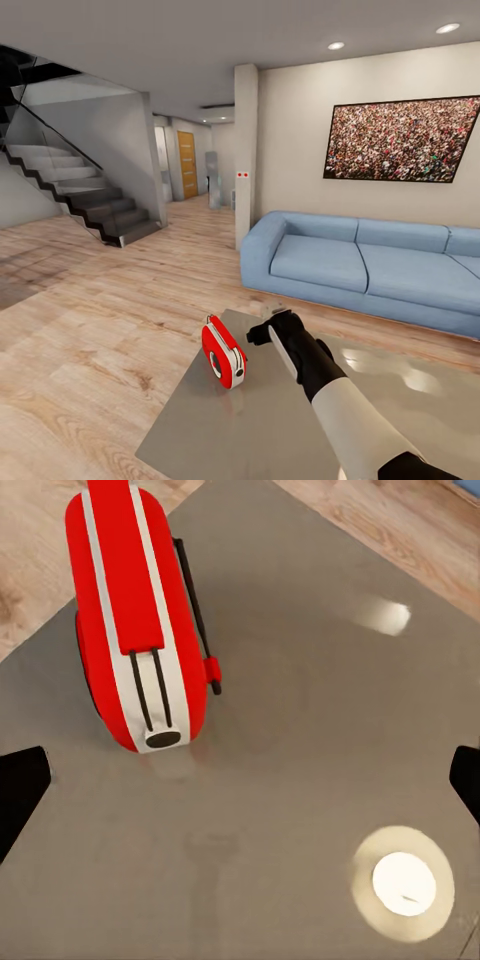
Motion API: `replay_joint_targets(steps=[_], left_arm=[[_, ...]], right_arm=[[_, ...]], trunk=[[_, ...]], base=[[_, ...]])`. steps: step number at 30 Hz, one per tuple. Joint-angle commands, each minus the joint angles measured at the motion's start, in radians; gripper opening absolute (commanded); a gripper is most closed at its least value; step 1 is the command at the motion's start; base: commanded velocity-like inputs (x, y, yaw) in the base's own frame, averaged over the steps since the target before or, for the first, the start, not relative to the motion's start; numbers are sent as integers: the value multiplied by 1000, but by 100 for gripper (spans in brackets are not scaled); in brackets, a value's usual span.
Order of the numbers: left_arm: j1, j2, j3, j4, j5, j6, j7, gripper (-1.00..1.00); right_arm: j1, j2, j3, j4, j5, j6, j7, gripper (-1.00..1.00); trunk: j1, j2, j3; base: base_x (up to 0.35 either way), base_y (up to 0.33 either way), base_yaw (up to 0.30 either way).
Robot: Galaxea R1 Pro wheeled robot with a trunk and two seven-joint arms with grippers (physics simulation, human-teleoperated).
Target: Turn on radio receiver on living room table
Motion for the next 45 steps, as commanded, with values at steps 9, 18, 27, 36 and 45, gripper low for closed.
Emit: replay_joint_targets(steps=[9,18,27,36,45], left_arm=[[0,2,-1,-1,4,1,-2,100],[0,5,1,-8,8,9,-12,100],[0,0,-1,-11,3,7,-12,100],[0,2,-1,-11,3,2,-10,100],[0,4,-1,-11,2,2,-5,100]], right_arm=[[0,0,3,1,-2,-1,-12,100],[0,0,20,3,42,0,-3,100],[0,0,245,31,38,-6,-5,100],[0,0,178,32,42,-8,0,100],[0,0,45,29,43,-18,3,100]], trunk=[[0,0,0],[0,0,0],[0,0,0],[0,0,0],[0,0,0]], base=[[0,0,0],[0,0,0],[0,0,0],[0,0,0],[6,1,0]])
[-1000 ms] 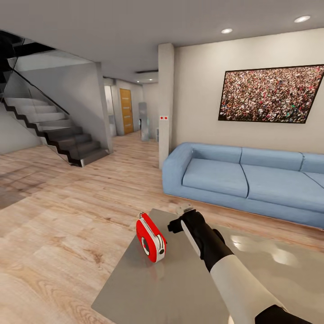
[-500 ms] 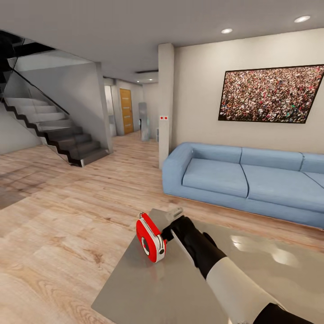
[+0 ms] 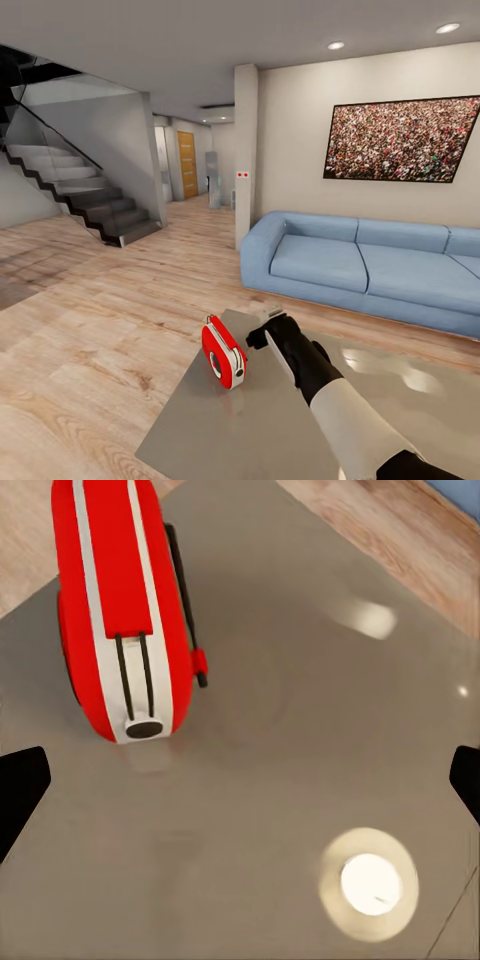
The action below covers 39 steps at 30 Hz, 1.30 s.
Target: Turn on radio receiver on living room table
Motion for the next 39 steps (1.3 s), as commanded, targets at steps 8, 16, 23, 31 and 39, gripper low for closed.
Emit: replay_joint_targets(steps=[8,16,23,31,39], left_arm=[[0,1,0,0,-1,1,1,100],[0,1,0,0,-2,2,1,100],[15,-39,0,40,0,-8,0,100],[15,-84,-4,67,-3,1,-1,100],[15,-87,-5,69,0,3,-4,100]], right_arm=[[0,0,-18,0,-1,-3,0,100],[0,0,-16,0,0,-3,-1,100],[10,-35,-14,39,42,-42,38,100],[9,0,-13,47,-5,-20,16,100],[9,0,-13,46,-5,25,-5,100]], trunk=[[0,0,0],[0,0,0],[0,0,0],[0,0,0],[0,0,0]], base=[[174,89,0],[206,137,0],[0,0,0],[0,0,0],[0,0,0]])
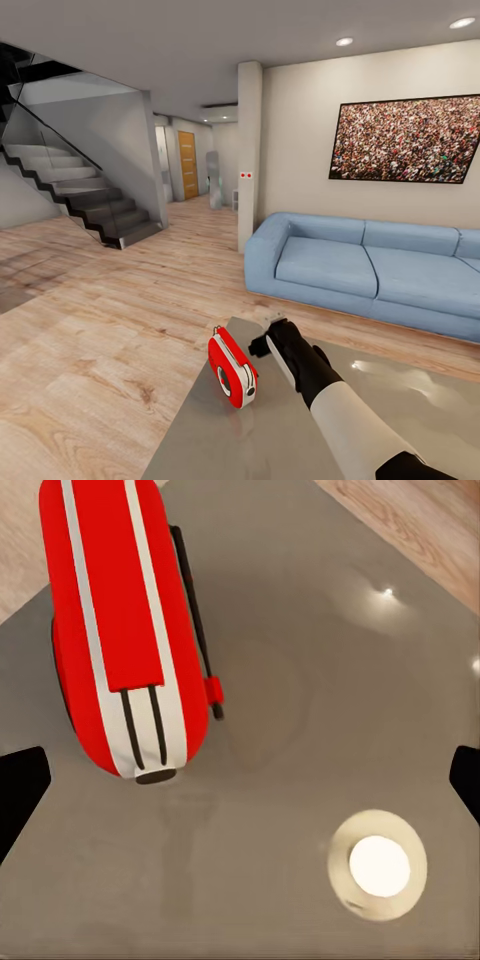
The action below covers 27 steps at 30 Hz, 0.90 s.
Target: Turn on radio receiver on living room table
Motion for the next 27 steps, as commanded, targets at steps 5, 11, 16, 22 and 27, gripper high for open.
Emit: replay_joint_targets(steps=[5,11,16,22,27], left_arm=[[0,1,0,-1,2,0,-1,100],[0,1,0,-1,2,1,-1,100],[0,1,0,-1,1,1,-1,100],[0,1,0,0,0,0,-1,100],[0,3,0,0,-3,-1,0,100]], right_arm=[[0,0,-1,-3,0,11,1,100],[-5,0,0,-8,1,10,2,100],[-31,0,0,-11,1,9,2,100],[-50,0,4,-8,0,-12,4,100],[-53,0,32,2,-1,-40,5,100]], trunk=[[0,0,0],[0,0,0],[0,0,0],[0,0,0],[0,0,0]], base=[[0,0,0],[0,0,0],[0,0,0],[0,0,0],[0,0,0]])
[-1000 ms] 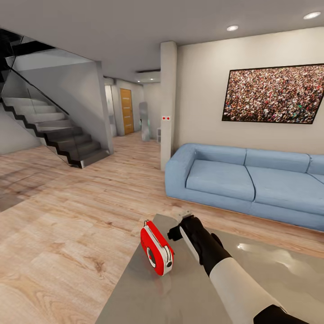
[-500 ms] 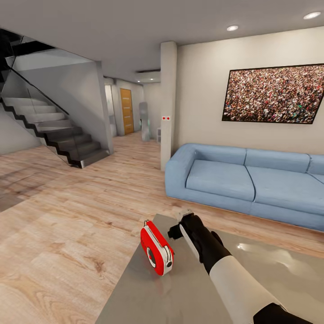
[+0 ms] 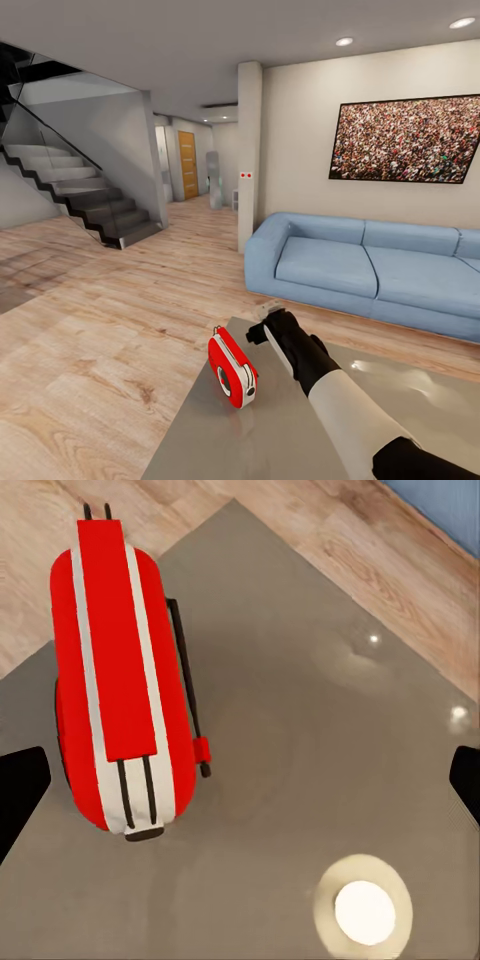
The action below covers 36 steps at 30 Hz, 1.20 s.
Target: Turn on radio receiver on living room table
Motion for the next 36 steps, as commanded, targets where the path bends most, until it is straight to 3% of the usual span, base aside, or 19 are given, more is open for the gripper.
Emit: replay_joint_targets(steps=[1,5,12,20,36], left_arm=[[0,1,0,0,-1,-1,0,100],[0,9,0,1,-2,-4,0,100],[0,14,0,1,-3,-6,1,100],[0,15,0,2,-3,-6,2,100],[0,16,-2,2,-4,-7,5,100]], right_arm=[[0,0,58,2,0,-73,0,100],[-1,0,87,5,-1,-98,0,100],[-1,0,102,6,-2,-106,18,100],[-1,0,108,5,12,-108,144,100],[-1,0,111,6,22,-121,168,100]], trunk=[[0,0,0],[0,0,0],[0,0,0],[0,0,0],[0,0,0]], base=[[0,0,0],[0,0,0],[0,0,0],[0,0,0],[169,0,0]])
